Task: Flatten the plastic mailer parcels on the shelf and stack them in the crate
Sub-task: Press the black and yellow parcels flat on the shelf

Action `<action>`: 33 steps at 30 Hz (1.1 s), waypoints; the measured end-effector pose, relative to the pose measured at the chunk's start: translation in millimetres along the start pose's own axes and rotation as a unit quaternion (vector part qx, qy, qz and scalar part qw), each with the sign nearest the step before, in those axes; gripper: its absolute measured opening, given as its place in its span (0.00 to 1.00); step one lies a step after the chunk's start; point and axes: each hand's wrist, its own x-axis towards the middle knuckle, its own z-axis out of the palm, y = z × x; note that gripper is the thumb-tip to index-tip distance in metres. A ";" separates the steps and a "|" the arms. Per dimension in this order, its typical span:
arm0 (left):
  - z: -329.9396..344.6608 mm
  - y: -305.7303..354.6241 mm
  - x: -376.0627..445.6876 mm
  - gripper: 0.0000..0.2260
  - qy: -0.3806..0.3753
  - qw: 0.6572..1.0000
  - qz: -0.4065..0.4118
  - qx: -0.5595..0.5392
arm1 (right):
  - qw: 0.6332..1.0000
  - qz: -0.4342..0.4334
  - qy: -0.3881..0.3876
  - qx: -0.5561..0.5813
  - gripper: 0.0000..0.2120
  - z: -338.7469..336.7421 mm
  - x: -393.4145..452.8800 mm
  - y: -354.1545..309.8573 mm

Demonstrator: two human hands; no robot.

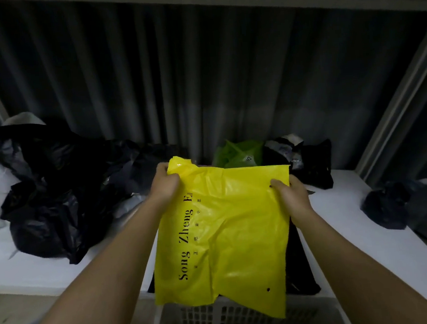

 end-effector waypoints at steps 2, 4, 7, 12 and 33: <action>8.6 3.2 7.8 0.13 -0.010 1.000 0.010 -0.002 | 0.998 -0.047 0.030 -0.001 0.11 7.2 6.7 -2.3; 13.5 4.0 13.6 0.12 0.018 0.999 0.042 0.012 | 0.996 -0.074 0.058 -0.007 0.15 10.8 11.7 -2.5; 15.8 -1.1 28.9 0.10 0.091 0.991 0.086 0.038 | 0.994 -0.065 0.086 -0.014 0.18 9.9 25.9 4.6; 30.1 -10.3 40.1 0.10 0.126 0.991 0.020 0.031 | 0.994 -0.027 0.097 -0.047 0.16 13.7 41.0 16.4; 67.8 -105.8 -54.8 0.25 -0.211 0.869 -0.009 0.448 | 0.765 -0.114 -0.235 -0.589 0.31 81.0 -39.0 79.1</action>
